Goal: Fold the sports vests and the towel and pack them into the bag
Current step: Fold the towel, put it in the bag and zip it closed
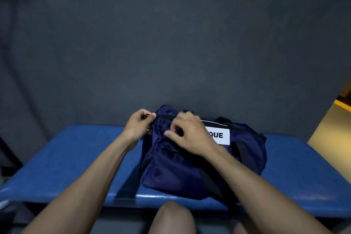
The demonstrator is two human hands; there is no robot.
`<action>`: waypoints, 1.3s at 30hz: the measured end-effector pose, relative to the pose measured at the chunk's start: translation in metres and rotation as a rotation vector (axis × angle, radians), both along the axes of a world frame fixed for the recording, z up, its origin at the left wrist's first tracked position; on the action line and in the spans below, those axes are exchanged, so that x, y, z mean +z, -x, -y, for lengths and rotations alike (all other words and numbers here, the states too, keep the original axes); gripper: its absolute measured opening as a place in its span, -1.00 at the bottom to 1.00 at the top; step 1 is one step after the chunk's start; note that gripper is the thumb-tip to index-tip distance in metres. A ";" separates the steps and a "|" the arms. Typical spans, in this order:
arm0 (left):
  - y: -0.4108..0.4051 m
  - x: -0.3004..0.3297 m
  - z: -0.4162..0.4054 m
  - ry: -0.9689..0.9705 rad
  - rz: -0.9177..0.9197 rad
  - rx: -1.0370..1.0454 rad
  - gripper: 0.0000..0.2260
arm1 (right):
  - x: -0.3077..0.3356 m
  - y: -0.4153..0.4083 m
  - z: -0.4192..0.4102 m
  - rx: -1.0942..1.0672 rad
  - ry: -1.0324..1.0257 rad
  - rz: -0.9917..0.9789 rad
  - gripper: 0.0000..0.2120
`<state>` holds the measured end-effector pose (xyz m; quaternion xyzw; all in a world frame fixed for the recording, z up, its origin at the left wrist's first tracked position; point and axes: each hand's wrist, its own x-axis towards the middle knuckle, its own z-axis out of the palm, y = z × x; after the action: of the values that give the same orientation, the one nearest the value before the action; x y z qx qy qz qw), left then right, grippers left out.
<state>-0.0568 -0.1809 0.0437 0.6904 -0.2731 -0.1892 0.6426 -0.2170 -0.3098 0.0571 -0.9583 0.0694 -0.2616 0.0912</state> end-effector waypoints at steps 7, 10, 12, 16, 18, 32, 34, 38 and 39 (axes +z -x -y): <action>-0.003 -0.005 -0.007 0.144 -0.045 0.049 -0.92 | -0.014 -0.007 -0.019 0.031 0.110 -0.206 -0.65; -0.003 -0.008 0.001 0.153 -0.061 0.109 -0.92 | -0.023 -0.006 -0.019 0.060 0.124 -0.212 -0.76; -0.002 -0.010 0.004 0.160 -0.055 0.118 -0.91 | -0.026 -0.007 -0.017 0.044 0.129 -0.217 -0.80; 0.002 -0.011 0.000 0.112 -0.035 0.024 -0.78 | -0.029 -0.008 -0.014 0.036 0.132 -0.240 -0.82; 0.005 -0.013 -0.006 0.019 -0.011 -0.077 -0.55 | -0.029 -0.009 -0.016 0.034 0.125 -0.252 -0.83; 0.020 -0.028 -0.020 -0.111 0.134 -0.405 -0.19 | -0.029 0.000 -0.013 0.011 -0.068 -0.286 -0.88; 0.020 -0.033 -0.020 -0.091 0.092 -0.355 -0.24 | -0.028 0.000 -0.014 0.012 -0.137 -0.308 -0.91; 0.022 -0.036 -0.016 -0.037 -0.072 -0.323 -0.39 | -0.023 -0.001 -0.011 0.014 -0.293 -0.320 -0.86; 0.023 -0.037 -0.015 -0.025 -0.104 -0.326 -0.41 | -0.022 -0.001 -0.010 0.020 -0.321 -0.318 -0.85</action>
<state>-0.0797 -0.1663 0.0069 0.6341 -0.3453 -0.3298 0.6082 -0.2162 -0.3001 0.0350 -0.9613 0.1142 -0.0921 0.2333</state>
